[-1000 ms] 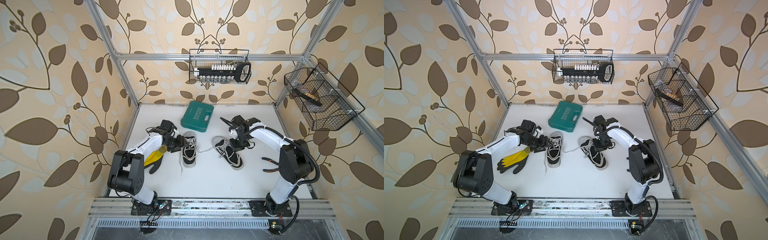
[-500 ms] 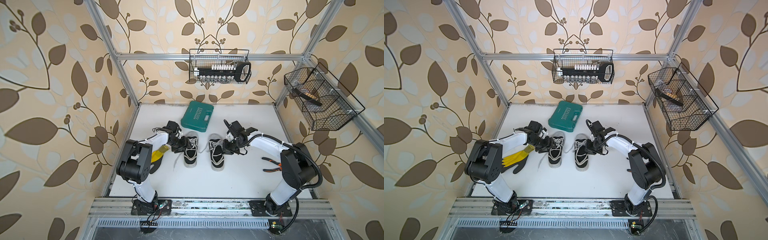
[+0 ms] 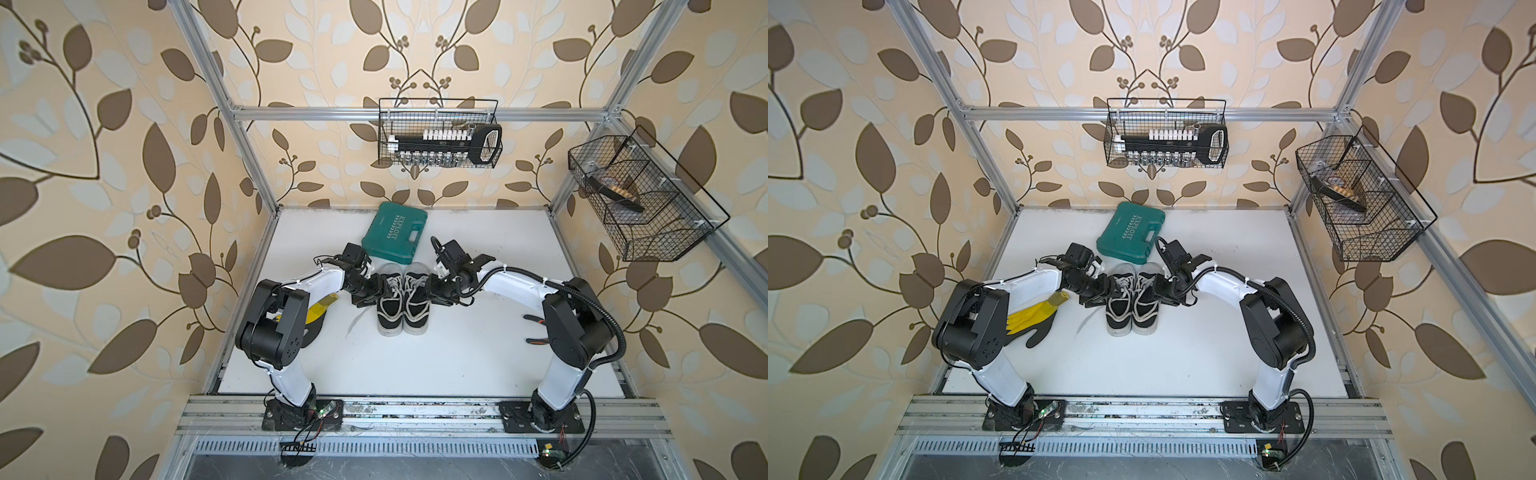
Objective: Insert the insole into the shoe
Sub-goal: Adjust the shoe at the center of the board.
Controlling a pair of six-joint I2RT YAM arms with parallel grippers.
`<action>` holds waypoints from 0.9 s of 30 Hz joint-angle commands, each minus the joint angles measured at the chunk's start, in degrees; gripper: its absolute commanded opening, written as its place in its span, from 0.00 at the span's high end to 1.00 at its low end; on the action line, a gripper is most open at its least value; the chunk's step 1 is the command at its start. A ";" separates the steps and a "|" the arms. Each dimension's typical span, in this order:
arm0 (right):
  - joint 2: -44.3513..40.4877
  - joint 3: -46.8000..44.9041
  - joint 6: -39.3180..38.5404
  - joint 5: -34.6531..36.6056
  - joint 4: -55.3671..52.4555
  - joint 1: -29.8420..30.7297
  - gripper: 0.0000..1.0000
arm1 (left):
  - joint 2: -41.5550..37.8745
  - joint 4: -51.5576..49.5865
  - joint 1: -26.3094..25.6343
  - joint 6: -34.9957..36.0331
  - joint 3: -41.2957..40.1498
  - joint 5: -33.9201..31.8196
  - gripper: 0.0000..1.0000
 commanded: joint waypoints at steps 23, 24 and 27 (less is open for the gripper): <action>-43.10 -34.82 -32.16 46.91 34.41 -8.28 0.01 | -41.32 30.62 4.69 13.50 -24.64 -43.92 0.01; -43.53 -36.99 -32.08 48.46 36.59 -10.25 0.01 | -41.56 31.69 4.70 14.68 -25.46 -44.93 0.01; -42.50 -40.71 -31.92 52.60 39.33 -15.71 0.01 | -39.82 33.29 4.67 15.84 -26.90 -46.07 0.01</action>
